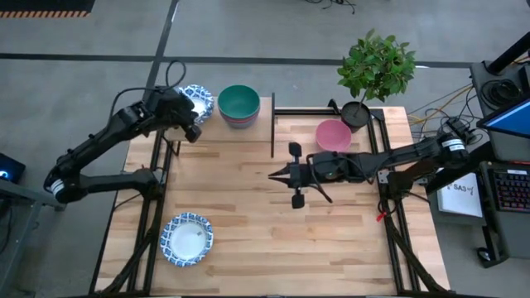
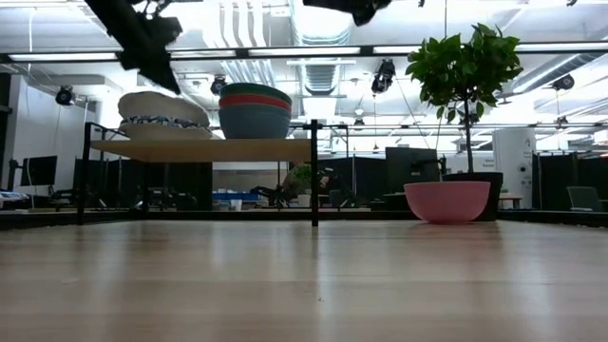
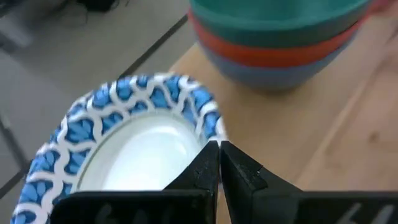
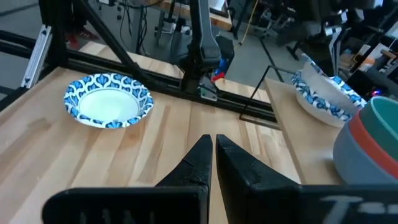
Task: Place and stack bowls onto a shelf
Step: Stack the right white and blue bowl on top of the white and blue bowl, then stack the pink bowl on top of the green bowl
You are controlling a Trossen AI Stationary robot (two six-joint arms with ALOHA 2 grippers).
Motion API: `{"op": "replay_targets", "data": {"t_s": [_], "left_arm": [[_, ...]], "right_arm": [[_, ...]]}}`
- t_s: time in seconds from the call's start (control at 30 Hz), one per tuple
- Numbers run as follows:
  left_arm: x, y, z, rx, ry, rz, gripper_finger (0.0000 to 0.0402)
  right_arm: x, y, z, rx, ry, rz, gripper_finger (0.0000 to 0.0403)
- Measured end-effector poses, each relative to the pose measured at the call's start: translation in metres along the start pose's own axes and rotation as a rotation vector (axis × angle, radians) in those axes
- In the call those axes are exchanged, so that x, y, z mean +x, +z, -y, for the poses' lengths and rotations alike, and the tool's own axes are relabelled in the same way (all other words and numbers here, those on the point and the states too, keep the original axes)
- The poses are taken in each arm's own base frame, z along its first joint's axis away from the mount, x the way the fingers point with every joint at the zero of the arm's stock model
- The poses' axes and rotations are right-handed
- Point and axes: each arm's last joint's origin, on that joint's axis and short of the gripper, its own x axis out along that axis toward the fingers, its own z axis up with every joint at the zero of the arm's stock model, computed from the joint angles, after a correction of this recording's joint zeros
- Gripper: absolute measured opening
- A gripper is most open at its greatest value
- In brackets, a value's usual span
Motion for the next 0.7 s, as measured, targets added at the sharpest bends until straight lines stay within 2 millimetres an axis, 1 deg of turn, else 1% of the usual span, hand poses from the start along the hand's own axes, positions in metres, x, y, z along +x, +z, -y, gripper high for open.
{"op": "replay_targets", "data": {"t_s": [0.1,0.17,0.27,0.37,0.47,0.53,0.7], "left_arm": [[0.01,-0.001,0.0,0.001,0.059,-0.035,0.0],[0.014,-0.002,0.0,-0.004,0.064,-0.051,0.0],[0.019,-0.002,0.001,-0.023,0.055,-0.066,0.0],[0.019,-0.002,0.001,-0.035,0.055,-0.065,0.0],[0.013,-0.001,0.001,-0.069,0.039,-0.026,0.0],[0.006,-0.001,0.002,-0.097,-0.042,0.02,0.0],[-0.01,-0.004,0.011,-0.171,-0.336,0.116,0.0]], "right_arm": [[0.001,-0.009,-0.002,0.024,-0.005,0.017,0.0011],[0.002,-0.016,-0.004,0.037,-0.004,0.015,0.0011],[0.002,-0.02,-0.005,0.052,-0.006,0.023,0.0011],[0.002,-0.023,-0.006,0.052,-0.006,0.023,0.0011],[0.002,-0.024,-0.006,0.046,-0.005,0.016,0.0011],[0.002,-0.025,-0.007,0.036,-0.004,0.015,0.0011],[0.002,-0.031,-0.008,0.024,0.001,-0.008,0.0011]]}}
